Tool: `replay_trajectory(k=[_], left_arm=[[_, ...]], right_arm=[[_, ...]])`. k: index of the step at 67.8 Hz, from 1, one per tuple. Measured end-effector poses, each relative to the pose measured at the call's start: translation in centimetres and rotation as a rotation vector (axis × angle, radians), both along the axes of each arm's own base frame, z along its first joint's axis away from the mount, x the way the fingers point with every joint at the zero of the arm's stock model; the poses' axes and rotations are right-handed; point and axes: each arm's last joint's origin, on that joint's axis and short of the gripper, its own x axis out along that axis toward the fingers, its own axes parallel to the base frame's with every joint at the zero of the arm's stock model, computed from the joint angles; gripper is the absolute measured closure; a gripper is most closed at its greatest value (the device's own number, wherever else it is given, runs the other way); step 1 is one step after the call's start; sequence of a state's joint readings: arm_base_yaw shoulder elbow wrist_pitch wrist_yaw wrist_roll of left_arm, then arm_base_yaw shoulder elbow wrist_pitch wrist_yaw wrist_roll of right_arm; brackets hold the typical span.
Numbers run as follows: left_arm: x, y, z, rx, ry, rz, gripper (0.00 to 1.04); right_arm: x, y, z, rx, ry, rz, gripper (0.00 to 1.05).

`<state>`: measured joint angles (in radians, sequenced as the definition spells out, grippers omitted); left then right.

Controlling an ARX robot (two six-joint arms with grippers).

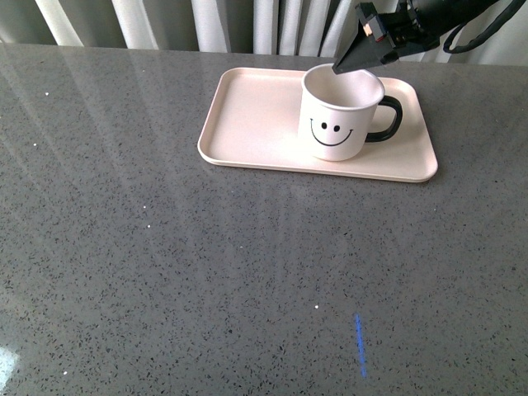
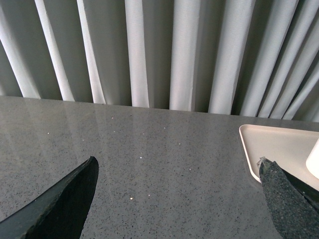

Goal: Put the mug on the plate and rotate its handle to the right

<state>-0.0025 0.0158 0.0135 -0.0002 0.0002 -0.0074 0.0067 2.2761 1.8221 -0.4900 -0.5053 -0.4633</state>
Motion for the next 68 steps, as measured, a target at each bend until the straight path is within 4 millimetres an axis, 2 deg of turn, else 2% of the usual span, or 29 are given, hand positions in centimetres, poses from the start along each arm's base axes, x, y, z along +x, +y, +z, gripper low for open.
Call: replay_trajectory(k=[3, 7, 13, 19, 26, 29, 33, 35, 42, 47, 55, 68], left_arm=[[0.0, 0.0, 0.0, 0.000, 0.000, 0.000, 0.09], [0.0, 0.0, 0.0, 0.000, 0.000, 0.000, 0.09], [0.0, 0.0, 0.0, 0.000, 0.000, 0.000, 0.09], [0.0, 0.0, 0.0, 0.000, 0.000, 0.000, 0.09], [0.0, 0.0, 0.0, 0.000, 0.000, -0.001, 0.09], [0.0, 0.0, 0.0, 0.000, 0.000, 0.000, 0.09], [0.0, 0.0, 0.0, 0.000, 0.000, 0.000, 0.09], [0.0, 0.0, 0.0, 0.000, 0.000, 0.000, 0.09], [0.0, 0.0, 0.0, 0.000, 0.000, 0.000, 0.09], [0.0, 0.0, 0.0, 0.000, 0.000, 0.000, 0.09], [0.0, 0.0, 0.0, 0.000, 0.000, 0.000, 0.09], [0.0, 0.0, 0.0, 0.000, 0.000, 0.000, 0.09]], right_arm=[[-0.5, 0.0, 1.3, 0.027, -0.042, 0.008, 0.16], [-1.0, -0.2, 2.6, 0.055, -0.087, 0.008, 0.08], [-1.8, -0.4, 4.5, 0.076, -0.140, 0.015, 0.10], [-2.1, -0.6, 5.4, 0.081, -0.162, 0.013, 0.09], [-2.9, -0.9, 4.3, -0.028, -0.396, -0.357, 0.24], [-4.6, -1.3, 3.1, -0.013, -0.515, -0.516, 0.33], [-7.0, -1.6, 2.3, 0.054, -0.662, -0.618, 0.43], [-7.9, -1.7, 2.3, 0.077, -0.699, -0.634, 0.47], [-12.9, -1.8, 3.0, 0.167, -0.828, -0.662, 0.69], [-15.2, -1.8, 2.7, 0.180, -0.832, -0.666, 0.82], [-18.5, -1.8, 1.2, 0.172, -0.794, -0.668, 1.03], [-22.9, -1.8, 0.4, 0.173, -0.787, -0.670, 1.03]])
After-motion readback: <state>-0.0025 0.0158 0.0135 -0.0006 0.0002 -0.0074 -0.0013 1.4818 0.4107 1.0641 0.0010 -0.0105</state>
